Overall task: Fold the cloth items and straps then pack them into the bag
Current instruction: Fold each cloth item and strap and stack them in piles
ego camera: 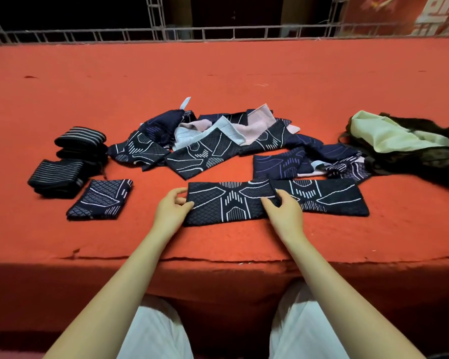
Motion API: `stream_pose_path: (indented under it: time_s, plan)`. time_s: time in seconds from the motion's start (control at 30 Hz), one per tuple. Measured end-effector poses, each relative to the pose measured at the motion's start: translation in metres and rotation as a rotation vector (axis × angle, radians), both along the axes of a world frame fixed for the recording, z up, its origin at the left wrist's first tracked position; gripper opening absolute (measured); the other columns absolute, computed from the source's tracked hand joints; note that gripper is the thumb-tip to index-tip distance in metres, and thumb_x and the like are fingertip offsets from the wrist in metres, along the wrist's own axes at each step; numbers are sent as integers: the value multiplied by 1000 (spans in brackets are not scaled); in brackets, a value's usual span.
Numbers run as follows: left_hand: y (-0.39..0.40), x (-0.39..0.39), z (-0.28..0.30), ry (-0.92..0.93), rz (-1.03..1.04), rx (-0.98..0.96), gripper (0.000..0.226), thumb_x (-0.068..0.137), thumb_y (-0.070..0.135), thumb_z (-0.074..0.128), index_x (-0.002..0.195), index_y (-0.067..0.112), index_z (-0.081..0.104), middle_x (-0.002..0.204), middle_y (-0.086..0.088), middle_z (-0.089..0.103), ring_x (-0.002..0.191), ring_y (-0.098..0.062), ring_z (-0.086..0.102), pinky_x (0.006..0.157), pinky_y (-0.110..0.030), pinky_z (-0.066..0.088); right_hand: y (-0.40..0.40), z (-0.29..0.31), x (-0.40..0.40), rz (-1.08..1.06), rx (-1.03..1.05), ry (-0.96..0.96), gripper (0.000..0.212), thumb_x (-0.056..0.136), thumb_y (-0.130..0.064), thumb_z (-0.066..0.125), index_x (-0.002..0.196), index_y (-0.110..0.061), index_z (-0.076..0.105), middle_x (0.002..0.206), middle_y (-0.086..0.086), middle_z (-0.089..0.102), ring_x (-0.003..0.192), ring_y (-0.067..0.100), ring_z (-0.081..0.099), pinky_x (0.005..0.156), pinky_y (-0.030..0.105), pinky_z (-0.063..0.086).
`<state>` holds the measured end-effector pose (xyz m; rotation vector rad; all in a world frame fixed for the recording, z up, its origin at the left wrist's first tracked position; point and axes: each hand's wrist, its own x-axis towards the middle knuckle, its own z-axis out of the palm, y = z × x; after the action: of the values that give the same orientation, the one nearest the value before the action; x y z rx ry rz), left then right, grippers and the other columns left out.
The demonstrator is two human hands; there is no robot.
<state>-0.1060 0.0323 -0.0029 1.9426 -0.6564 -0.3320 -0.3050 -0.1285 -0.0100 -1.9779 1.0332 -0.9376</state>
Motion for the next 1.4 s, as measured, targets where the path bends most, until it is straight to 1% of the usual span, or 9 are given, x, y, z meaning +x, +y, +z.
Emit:
stream_pose_path:
  time_s: [0.17,0.3,0.43,0.57,0.77,0.93,1.1,1.27,1.4]
  plan:
    - [4,-4,-4,-134,6,-37,34,83,4,63,115,16,61,86,3,60,62,-5,49,60,-8,40,1,3,14,8,24,-103,20,87,-26,61,93,-8,69,90,3,70,86,15,60,78,33,46]
    - [5,-2,-8,-198,44,-62,27,83,7,63,108,18,64,104,-3,62,73,-1,53,75,-18,40,19,17,39,85,-36,-193,24,90,-19,60,69,-7,62,70,7,58,69,16,49,65,30,34]
    - [9,-7,-3,-146,45,-226,18,89,6,56,98,15,69,101,1,68,90,-8,60,75,-3,39,33,12,56,207,-115,-160,27,89,-22,59,63,-24,53,67,-4,50,69,17,48,66,33,36]
    - [7,-12,-2,-124,13,-196,18,93,12,52,97,12,70,92,3,72,85,3,60,76,-4,39,35,-1,62,295,-217,-37,20,86,-35,54,83,-22,69,72,-14,48,80,15,52,73,32,41]
    - [-18,-11,0,-282,42,98,25,94,36,49,93,22,69,83,8,72,91,-18,63,77,-28,42,38,2,58,388,-71,-99,44,89,-48,38,85,-23,75,83,-11,60,94,12,55,87,22,38]
    - [-49,-12,15,-51,-32,208,58,81,29,70,132,11,52,115,-8,67,111,-21,60,98,-33,44,33,2,57,337,-48,-232,27,81,-18,52,100,-15,71,104,-4,61,107,8,53,101,23,38]
    - [-52,-13,15,71,-69,186,74,78,38,72,140,11,42,128,-7,59,116,-24,57,102,-38,43,28,1,56,370,-43,-248,40,83,2,56,120,-13,61,131,5,52,126,11,44,111,19,28]
    - [-51,-17,18,-17,-111,273,35,85,36,61,111,14,65,113,-4,68,107,-23,61,95,-36,46,28,1,58,381,119,-349,46,81,-5,45,115,-34,55,135,-1,48,130,14,44,112,27,31]
    - [-56,-25,20,-101,-98,451,37,80,51,59,109,29,67,116,3,66,118,-25,52,103,-35,39,22,-3,60,217,285,-338,46,87,-6,58,131,-15,51,136,7,50,116,10,54,104,27,41]
